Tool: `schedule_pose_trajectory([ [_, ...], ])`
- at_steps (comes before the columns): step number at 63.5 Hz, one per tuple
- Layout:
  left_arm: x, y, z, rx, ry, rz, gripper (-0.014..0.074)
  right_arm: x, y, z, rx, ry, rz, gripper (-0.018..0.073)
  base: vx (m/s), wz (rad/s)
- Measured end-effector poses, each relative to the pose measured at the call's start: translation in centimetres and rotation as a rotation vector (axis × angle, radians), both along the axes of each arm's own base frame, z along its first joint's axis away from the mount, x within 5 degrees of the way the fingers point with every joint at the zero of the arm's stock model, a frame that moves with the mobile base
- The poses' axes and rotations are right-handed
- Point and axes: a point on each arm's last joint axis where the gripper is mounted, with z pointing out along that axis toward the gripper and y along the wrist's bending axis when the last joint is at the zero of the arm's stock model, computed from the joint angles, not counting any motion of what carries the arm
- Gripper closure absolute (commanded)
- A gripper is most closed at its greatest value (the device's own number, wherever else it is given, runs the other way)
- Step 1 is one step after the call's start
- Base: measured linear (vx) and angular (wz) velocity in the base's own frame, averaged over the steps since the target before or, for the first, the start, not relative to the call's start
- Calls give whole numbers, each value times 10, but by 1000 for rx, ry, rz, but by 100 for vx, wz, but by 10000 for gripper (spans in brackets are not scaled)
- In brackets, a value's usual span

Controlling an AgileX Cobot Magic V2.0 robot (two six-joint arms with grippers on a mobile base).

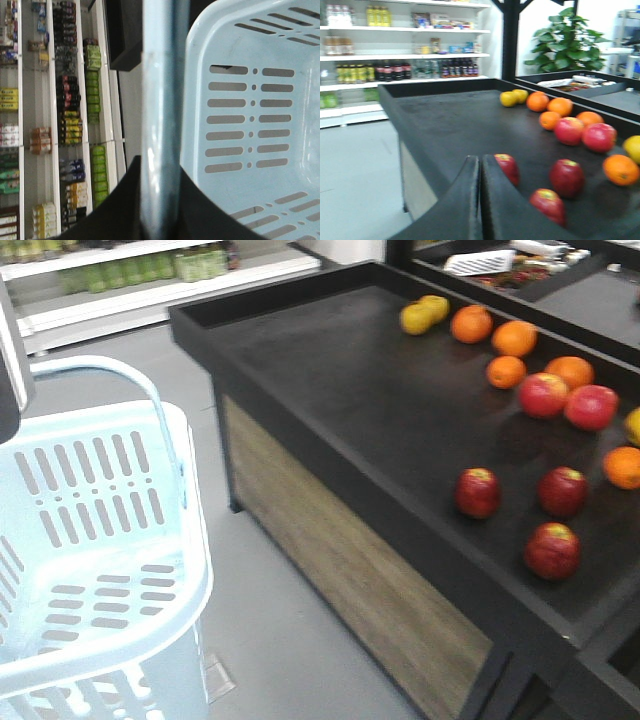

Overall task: Pick three apples into basket with both arms
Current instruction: 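Drive the base away from the table carrying the basket in left gripper, then drive forward along the aisle holding the basket with the left gripper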

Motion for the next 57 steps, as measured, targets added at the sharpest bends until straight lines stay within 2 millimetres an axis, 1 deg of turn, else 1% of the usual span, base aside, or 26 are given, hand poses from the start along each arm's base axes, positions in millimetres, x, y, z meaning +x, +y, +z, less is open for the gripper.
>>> schedule_pose_trajectory([
  [26, 0, 0, 0, 0, 1, 0, 603, 0, 0, 0, 0, 0, 0, 568, -8, 48],
  [57, 0, 0, 0, 0, 1, 0, 603, 0, 0, 0, 0, 0, 0, 568, -2, 28],
])
